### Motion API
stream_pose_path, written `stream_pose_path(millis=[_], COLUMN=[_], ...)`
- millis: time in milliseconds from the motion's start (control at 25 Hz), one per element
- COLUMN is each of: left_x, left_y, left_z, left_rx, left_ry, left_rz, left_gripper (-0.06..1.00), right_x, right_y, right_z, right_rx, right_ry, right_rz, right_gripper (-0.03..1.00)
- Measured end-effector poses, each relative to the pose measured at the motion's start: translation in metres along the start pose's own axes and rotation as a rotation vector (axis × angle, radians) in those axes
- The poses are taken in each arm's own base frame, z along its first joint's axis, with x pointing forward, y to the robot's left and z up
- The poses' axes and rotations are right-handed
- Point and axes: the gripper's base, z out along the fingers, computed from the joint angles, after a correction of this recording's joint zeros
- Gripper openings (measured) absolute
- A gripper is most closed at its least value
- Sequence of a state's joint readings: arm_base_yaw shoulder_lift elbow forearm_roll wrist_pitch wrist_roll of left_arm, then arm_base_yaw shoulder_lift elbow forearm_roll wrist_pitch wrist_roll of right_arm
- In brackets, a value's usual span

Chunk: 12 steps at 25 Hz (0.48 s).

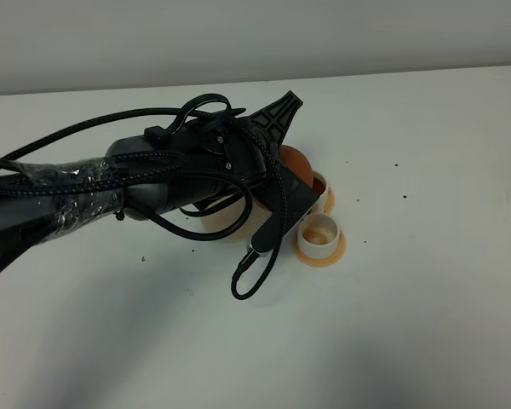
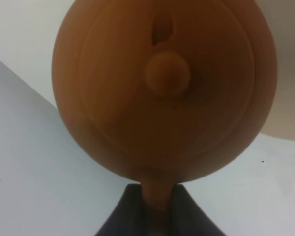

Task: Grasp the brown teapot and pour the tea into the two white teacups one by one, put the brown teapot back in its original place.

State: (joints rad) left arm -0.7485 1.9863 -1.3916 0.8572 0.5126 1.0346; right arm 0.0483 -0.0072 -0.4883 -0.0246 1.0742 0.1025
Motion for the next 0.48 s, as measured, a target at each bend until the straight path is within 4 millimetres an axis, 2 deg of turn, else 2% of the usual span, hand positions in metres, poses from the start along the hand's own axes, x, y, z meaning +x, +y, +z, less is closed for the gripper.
stream_pose_path(millis=[480], left_x=[-0.0022], left_y=[0.0040], left_z=[-0.0012], left_rx=[-0.039], left_ry=[0.001], left_rz=[0.042], left_gripper=[0.12], right_x=[0.0000], right_y=[0.0000], right_z=[0.0000], right_rx=[0.000], right_ry=[0.000], right_rz=[0.000], right_gripper=[0.24])
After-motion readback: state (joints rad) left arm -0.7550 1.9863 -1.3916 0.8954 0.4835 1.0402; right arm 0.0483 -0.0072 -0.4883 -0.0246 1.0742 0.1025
